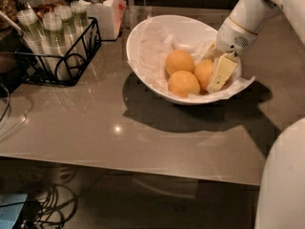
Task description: Pick orange from white bowl
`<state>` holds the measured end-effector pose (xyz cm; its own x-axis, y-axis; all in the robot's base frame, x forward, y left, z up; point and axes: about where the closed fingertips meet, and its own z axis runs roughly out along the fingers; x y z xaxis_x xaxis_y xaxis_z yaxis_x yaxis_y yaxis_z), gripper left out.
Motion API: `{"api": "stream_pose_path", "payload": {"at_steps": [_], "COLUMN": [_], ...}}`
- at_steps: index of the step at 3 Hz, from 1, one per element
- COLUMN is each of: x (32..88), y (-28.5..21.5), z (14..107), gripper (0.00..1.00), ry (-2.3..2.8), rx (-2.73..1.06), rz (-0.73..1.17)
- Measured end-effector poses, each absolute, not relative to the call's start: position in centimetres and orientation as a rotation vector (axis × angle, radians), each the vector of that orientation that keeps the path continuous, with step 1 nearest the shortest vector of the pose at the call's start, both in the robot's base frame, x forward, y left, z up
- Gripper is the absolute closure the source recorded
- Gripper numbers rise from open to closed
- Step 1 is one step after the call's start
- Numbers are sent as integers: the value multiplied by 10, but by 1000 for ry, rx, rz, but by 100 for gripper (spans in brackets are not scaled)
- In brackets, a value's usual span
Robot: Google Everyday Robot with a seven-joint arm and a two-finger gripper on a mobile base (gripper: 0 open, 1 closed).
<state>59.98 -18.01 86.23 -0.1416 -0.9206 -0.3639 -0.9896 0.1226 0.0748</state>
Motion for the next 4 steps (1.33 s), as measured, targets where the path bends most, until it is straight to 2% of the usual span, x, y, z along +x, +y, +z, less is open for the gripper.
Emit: {"api": "stream_pose_path", "payload": {"at_steps": [1,3,4], "x": [601,602,600], "y": [-180,-181,-183], "z": [860,862,884], "gripper": [41,87,100], "ry": [2175,2187,2171], "rx": [-1888,-1849,-1785], "rz": [446,448,400]}}
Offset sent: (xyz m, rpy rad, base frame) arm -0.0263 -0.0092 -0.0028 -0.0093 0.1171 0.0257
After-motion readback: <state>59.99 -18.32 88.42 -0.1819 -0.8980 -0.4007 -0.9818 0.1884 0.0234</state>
